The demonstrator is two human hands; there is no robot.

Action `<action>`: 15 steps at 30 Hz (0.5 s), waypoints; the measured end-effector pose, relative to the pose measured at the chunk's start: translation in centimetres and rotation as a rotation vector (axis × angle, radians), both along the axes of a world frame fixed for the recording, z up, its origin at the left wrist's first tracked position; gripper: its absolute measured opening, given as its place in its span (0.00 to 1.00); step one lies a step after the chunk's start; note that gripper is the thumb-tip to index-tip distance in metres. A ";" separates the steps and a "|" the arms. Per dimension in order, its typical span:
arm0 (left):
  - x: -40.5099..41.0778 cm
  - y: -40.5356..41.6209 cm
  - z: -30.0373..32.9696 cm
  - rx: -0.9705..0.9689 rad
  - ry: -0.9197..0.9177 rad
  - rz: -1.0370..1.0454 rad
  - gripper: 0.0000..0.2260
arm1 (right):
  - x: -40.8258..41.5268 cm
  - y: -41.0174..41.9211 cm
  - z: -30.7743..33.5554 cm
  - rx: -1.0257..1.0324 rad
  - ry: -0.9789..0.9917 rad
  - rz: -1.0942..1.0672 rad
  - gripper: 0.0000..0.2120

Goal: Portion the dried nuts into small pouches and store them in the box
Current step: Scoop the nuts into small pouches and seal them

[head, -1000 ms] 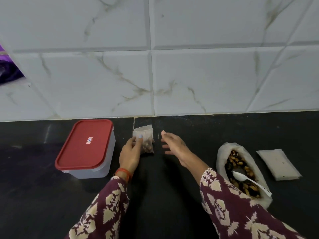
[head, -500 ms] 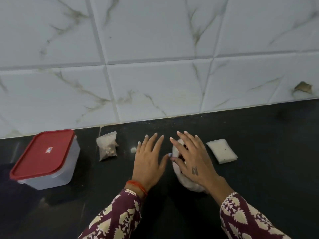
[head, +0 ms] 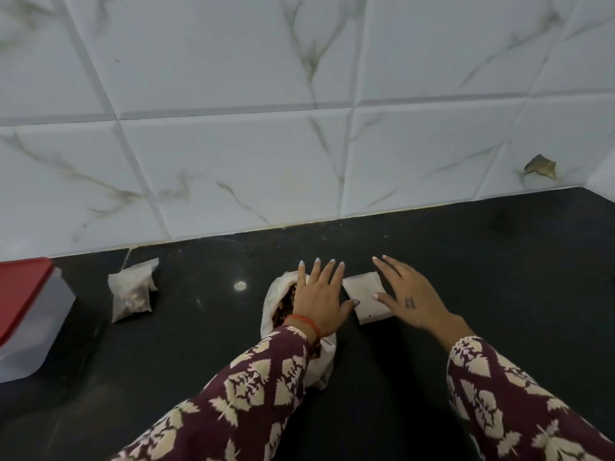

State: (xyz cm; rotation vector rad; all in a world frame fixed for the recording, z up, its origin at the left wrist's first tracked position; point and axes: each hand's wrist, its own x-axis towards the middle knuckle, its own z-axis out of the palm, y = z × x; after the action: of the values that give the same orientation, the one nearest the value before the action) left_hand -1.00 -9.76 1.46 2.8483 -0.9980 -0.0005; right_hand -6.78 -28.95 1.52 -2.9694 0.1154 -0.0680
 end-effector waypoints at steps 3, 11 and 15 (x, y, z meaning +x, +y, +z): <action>1.1 -2.0 -0.9 0.071 0.027 0.033 0.33 | 2.1 -1.5 -0.1 0.072 0.120 -0.003 0.33; 2.8 -4.6 -2.5 0.148 -0.018 0.060 0.26 | 4.8 -2.3 -1.8 0.075 0.158 0.050 0.26; 2.8 -4.8 -3.0 0.134 -0.037 0.043 0.22 | 4.8 -2.7 -2.5 0.074 0.073 0.070 0.20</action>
State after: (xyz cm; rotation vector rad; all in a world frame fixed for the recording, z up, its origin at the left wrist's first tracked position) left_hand 1.78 -14.60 -1.53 3.0013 -0.9783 -0.0111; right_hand -1.95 -31.60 -0.95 -2.8999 0.0226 0.0530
